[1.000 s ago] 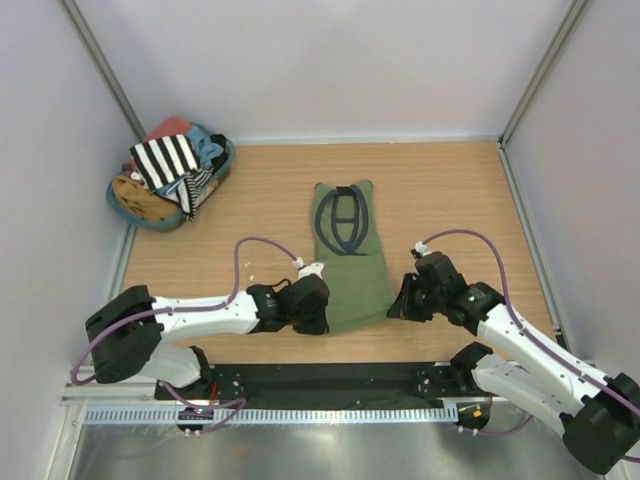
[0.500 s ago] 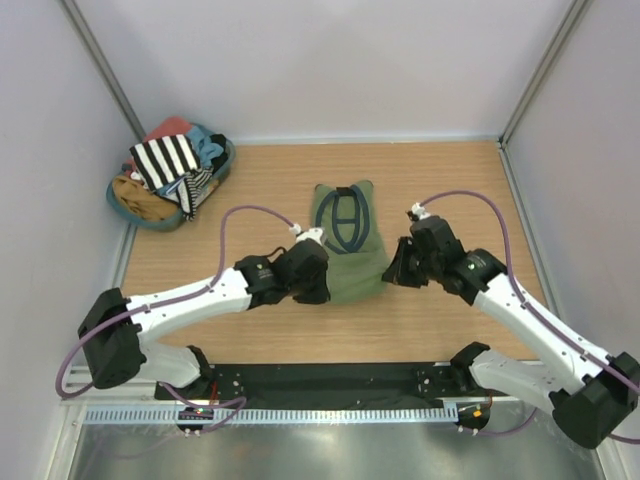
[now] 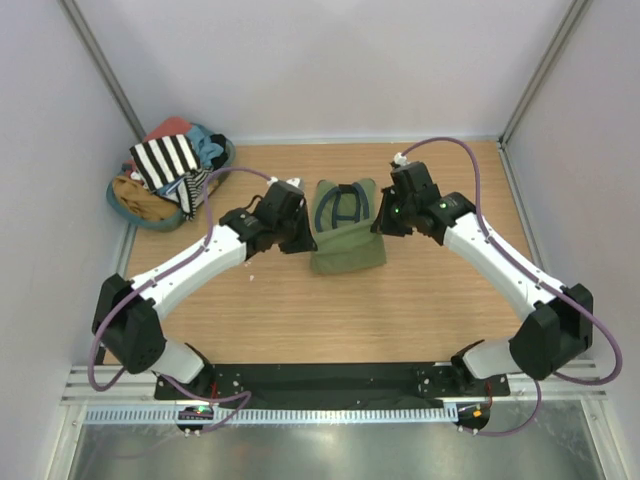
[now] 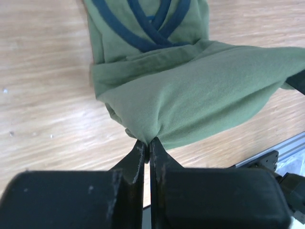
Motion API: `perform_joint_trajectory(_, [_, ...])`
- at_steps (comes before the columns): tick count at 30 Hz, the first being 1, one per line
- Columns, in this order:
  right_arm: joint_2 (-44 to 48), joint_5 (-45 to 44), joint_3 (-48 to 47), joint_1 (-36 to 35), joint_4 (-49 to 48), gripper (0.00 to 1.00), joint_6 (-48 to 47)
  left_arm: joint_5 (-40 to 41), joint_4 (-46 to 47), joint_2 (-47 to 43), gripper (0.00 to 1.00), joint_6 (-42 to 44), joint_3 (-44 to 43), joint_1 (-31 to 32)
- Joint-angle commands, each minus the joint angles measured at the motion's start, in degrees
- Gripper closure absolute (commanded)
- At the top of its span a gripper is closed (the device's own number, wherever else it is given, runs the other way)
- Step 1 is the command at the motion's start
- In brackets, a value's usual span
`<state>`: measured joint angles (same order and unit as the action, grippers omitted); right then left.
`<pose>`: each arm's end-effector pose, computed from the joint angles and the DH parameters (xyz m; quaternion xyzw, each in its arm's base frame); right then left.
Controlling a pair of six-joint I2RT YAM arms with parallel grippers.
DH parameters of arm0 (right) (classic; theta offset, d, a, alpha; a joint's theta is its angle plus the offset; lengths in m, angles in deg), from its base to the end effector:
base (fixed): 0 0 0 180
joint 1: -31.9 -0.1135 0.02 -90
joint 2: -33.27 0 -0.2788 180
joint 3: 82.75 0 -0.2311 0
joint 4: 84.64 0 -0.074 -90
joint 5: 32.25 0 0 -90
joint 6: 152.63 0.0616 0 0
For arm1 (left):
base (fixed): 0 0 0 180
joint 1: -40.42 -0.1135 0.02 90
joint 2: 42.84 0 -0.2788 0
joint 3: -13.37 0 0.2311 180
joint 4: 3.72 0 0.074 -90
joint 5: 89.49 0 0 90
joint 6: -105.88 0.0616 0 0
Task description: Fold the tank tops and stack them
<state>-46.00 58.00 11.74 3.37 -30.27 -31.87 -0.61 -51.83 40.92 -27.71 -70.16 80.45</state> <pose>0.2532 0.1379 0.3116 0.0174 0.9338 0.1785 0.3095 0.2373 -0.2009 0.2884 -0.0256 0.9343 -0.2439 0.2589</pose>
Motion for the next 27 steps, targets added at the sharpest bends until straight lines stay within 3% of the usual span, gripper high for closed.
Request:
perform_joint_trajectory(1, [-3.08,1.23,-4.86,3.04,-2.68,0.99,-2.20,-2.47,-1.30,3.84,0.99,3.25,-5.59,-1.88])
perform_joint_trajectory(11, [-12.92,4.75,-14.00,7.70,-4.09,0.99,-2.72,-1.86,-1.13,15.54,1.00,3.43,-16.66,-5.84])
perform_joint_trajectory(27, [-24.80,7.92,-26.40,12.01,-2.94,0.99,-3.52,-5.81,-1.75,25.74,1.00,4.22,-29.95,-12.78])
